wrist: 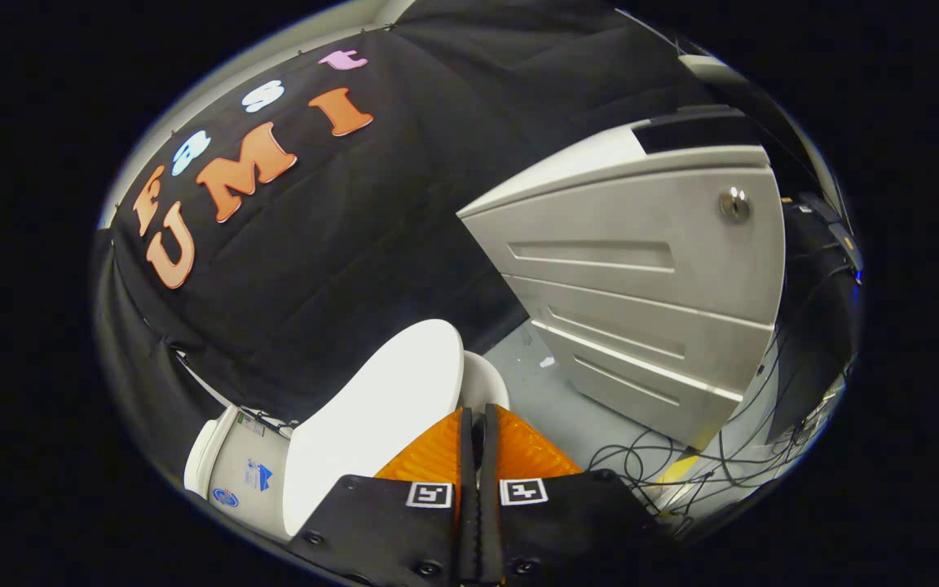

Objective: Open the toilet lid.

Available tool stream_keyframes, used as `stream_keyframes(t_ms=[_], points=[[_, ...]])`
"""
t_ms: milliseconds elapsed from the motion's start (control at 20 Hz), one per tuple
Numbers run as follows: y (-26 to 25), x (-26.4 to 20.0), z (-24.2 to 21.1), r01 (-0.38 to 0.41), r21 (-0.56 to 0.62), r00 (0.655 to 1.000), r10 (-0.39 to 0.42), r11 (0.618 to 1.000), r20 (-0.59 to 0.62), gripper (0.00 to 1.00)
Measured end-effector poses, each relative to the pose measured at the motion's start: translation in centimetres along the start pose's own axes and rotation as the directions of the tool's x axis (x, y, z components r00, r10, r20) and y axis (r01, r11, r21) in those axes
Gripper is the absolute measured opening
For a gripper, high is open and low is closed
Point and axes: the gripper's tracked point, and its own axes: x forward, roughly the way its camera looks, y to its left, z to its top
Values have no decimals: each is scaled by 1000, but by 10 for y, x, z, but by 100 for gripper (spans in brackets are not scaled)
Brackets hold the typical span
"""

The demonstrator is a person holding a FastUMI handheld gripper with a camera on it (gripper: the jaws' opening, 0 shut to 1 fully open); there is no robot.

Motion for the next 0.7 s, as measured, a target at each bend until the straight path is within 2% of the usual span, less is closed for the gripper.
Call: stream_keyframes(t_ms=[150,300,500,600,700], points=[[41,-16,26,-33,-167,998,43,985,54,8],[87,-35,54,-61,-227,991,86,972,103,8],[134,-52,71,-23,-389,988,81,921,135,8],[158,-63,76,-33,-400,986,95,916,137,8],[191,-78,85,-78,-402,977,150,912,151,8]])
